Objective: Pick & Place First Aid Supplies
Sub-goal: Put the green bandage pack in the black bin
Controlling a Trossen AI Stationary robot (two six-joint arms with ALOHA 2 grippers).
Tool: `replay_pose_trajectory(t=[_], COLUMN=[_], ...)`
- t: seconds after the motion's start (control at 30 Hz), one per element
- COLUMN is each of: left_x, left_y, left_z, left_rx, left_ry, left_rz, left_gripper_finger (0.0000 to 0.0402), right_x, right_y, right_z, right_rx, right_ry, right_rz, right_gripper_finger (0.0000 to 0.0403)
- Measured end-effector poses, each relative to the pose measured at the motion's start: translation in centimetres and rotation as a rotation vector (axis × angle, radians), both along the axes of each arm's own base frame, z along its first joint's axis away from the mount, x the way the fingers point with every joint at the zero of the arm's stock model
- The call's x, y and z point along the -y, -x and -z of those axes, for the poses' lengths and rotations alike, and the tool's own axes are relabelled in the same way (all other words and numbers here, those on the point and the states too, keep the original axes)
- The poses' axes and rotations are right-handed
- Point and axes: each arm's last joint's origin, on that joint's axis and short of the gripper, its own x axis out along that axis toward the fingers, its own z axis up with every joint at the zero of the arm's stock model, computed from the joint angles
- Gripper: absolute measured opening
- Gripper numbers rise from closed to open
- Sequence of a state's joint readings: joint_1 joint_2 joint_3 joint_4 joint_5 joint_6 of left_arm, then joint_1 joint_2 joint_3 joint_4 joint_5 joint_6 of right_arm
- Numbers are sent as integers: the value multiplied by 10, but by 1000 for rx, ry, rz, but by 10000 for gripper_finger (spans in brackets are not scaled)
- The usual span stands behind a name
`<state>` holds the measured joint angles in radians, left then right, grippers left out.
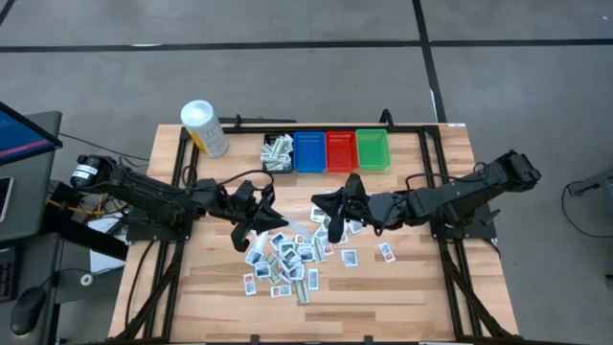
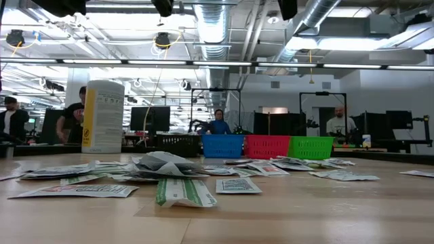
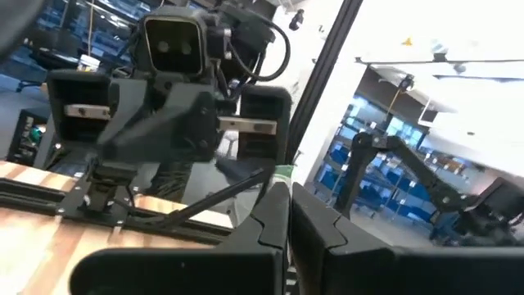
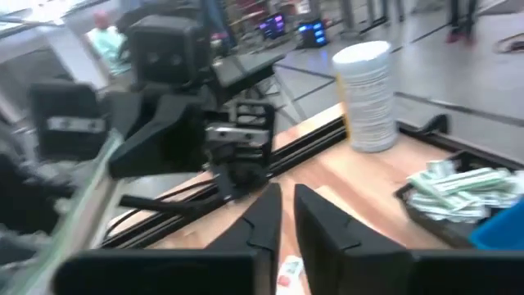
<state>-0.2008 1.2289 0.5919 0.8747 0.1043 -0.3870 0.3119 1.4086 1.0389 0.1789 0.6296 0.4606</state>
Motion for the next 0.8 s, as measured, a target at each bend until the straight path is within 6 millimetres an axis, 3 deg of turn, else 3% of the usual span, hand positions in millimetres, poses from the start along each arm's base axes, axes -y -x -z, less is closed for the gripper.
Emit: replay_pose_trajectory(t=[0.1,0.2,0.5,0.63,0.8], left_x=[-2,-11,-53,-85,-133], left_y=[0,4,28,21,11], left_z=[4,6,4,15,44], left_rx=[-42,-115,-412,-522,-683], left_ry=[-47,-118,-683,-760,-772], left_rz=[-43,-206,-1062,-1148,-1201], left_gripper_finger=[5,5,5,5,5], right_x=[2,3,12,21,40], right_y=[1,6,18,18,17], right_z=[1,2,20,28,32], right_rx=[-14,-59,-276,-361,-420], right_ry=[15,39,78,103,112], right_rz=[47,82,125,152,215], right_gripper_finger=[4,9,5,3,3])
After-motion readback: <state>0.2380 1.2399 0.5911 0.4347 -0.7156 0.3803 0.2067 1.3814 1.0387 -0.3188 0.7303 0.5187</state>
